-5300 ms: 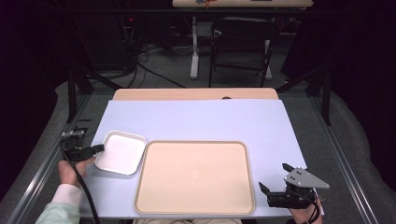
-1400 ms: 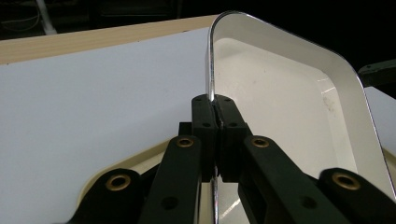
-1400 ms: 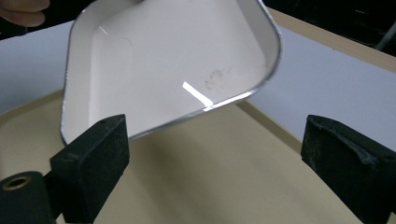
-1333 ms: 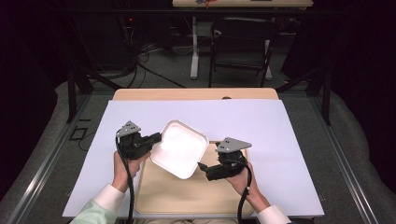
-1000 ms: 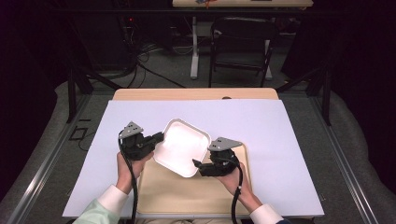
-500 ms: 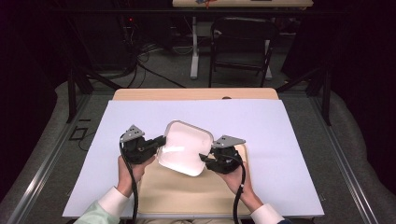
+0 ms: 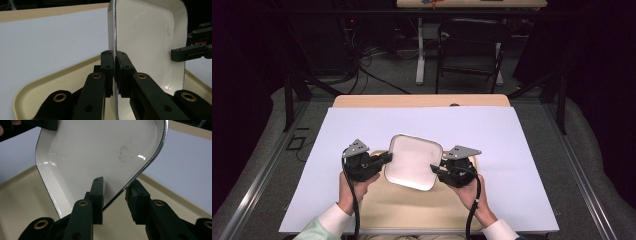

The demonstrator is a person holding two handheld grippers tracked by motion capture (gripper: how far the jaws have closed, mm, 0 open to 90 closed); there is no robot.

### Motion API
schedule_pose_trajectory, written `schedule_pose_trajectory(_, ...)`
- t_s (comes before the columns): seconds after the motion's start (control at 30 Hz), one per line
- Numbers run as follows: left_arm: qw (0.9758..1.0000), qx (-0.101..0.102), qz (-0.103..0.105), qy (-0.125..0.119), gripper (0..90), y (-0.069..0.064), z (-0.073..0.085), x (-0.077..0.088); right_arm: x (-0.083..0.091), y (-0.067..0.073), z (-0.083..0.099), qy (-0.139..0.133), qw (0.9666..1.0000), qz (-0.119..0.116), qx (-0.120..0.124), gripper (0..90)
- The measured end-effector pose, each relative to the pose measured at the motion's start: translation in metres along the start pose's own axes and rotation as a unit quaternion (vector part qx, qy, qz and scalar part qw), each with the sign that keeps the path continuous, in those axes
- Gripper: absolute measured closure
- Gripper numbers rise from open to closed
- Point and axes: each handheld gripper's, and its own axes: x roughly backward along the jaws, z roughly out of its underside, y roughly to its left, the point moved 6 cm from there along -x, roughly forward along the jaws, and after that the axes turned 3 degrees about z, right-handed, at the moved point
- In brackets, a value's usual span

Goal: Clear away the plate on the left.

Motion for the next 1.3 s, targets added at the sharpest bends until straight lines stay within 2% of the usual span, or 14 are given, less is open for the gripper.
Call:
schedule_pose_trajectory(0.23,0.9999,0.002,0.009,0.010,85.1,-0.005,0.003,0.001,0.006,0.001,0.002,0.006,1.0000,-0.002,0.001,69.1)
schedule_pose_trajectory(0.5,0.9994,0.008,0.020,0.025,84.7,-0.009,0.007,-0.002,0.009,-0.001,0.008,0.027,0.9996,-0.008,-0.001,69.9)
schedule_pose_trajectory(0.8,0.9982,0.015,0.032,0.048,84.7,-0.011,0.014,-0.003,0.013,-0.001,0.012,0.039,0.9991,-0.017,-0.005,71.1)
schedule_pose_trajectory(1.2,0.9956,0.042,0.049,0.068,83.8,-0.017,0.027,-0.003,0.015,-0.001,0.019,0.066,0.9974,-0.026,-0.008,73.0)
schedule_pose_trajectory(1.3,0.9954,0.043,0.047,0.072,83.6,-0.018,0.030,-0.003,0.015,-0.001,0.020,0.068,0.9973,-0.027,-0.008,73.4)
